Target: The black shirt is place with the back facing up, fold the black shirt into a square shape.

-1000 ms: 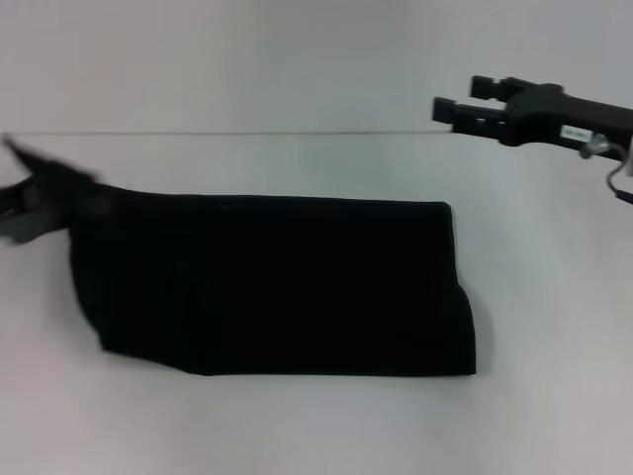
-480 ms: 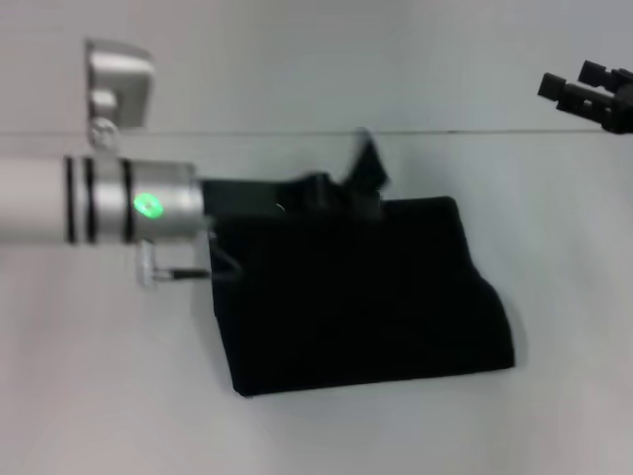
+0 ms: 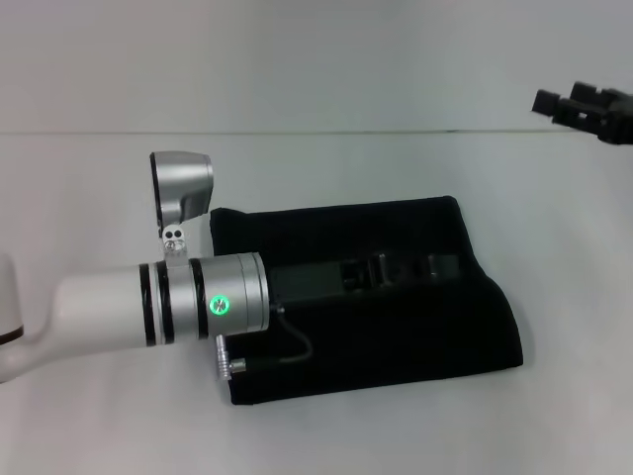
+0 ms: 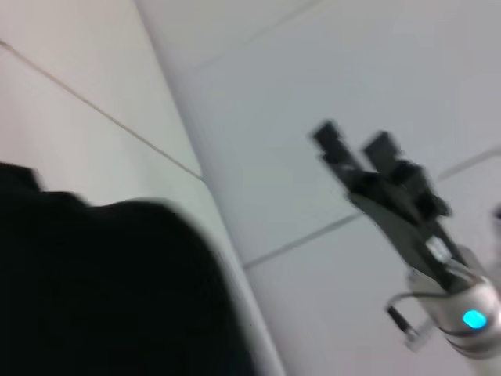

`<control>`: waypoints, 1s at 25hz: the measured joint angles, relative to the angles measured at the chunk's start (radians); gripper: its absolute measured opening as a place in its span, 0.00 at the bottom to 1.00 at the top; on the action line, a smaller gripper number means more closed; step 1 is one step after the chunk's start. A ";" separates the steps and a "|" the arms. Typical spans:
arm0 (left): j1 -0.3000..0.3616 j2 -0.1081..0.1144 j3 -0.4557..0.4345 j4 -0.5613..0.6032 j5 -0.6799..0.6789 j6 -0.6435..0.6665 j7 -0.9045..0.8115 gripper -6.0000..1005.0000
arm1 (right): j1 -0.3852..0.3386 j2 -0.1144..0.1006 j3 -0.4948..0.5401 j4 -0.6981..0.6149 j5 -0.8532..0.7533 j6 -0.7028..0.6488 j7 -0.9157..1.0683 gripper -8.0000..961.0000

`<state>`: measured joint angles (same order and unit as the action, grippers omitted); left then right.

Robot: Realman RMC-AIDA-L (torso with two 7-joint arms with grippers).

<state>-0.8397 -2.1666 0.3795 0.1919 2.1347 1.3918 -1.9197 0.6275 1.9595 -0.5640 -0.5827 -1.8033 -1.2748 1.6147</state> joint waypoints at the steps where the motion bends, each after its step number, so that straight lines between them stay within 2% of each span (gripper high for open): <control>1: -0.002 0.001 0.001 0.005 0.000 0.029 0.018 0.23 | 0.004 -0.008 -0.009 0.000 -0.015 -0.001 0.041 0.93; 3: -0.005 0.002 0.002 0.032 0.001 0.123 0.071 0.30 | 0.013 -0.025 -0.032 0.000 -0.055 -0.007 0.149 0.93; 4: -0.005 0.002 0.003 0.046 0.002 0.167 0.094 0.33 | 0.023 -0.042 -0.051 0.000 -0.096 -0.020 0.252 0.93; 5: -0.004 0.003 0.007 0.066 0.003 0.220 0.123 0.38 | 0.023 -0.042 -0.051 0.000 -0.096 -0.020 0.252 0.93; 6: -0.004 0.003 0.007 0.066 0.003 0.220 0.123 0.42 | 0.030 -0.048 -0.058 0.000 -0.118 -0.029 0.302 0.93; 8: 0.008 0.004 0.033 0.132 0.006 0.328 0.189 0.52 | 0.043 -0.060 -0.072 0.000 -0.156 -0.044 0.390 0.93; 10: 0.035 0.006 0.070 0.195 0.005 0.355 0.247 0.59 | 0.059 -0.064 -0.086 0.005 -0.191 -0.058 0.464 0.93; 18: 0.132 0.025 0.151 0.297 0.008 0.345 0.537 0.80 | 0.123 -0.038 -0.154 0.077 -0.267 -0.060 0.590 0.93; 23: 0.194 0.032 0.235 0.420 0.015 0.343 0.582 0.95 | 0.166 -0.017 -0.157 0.127 -0.325 -0.055 0.636 0.93; 25: 0.206 0.033 0.249 0.445 0.015 0.343 0.583 0.95 | 0.177 -0.005 -0.158 0.129 -0.358 -0.050 0.660 0.93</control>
<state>-0.6332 -2.1339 0.6289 0.6369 2.1496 1.7350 -1.3367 0.8048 1.9544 -0.7223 -0.4535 -2.1612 -1.3248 2.2747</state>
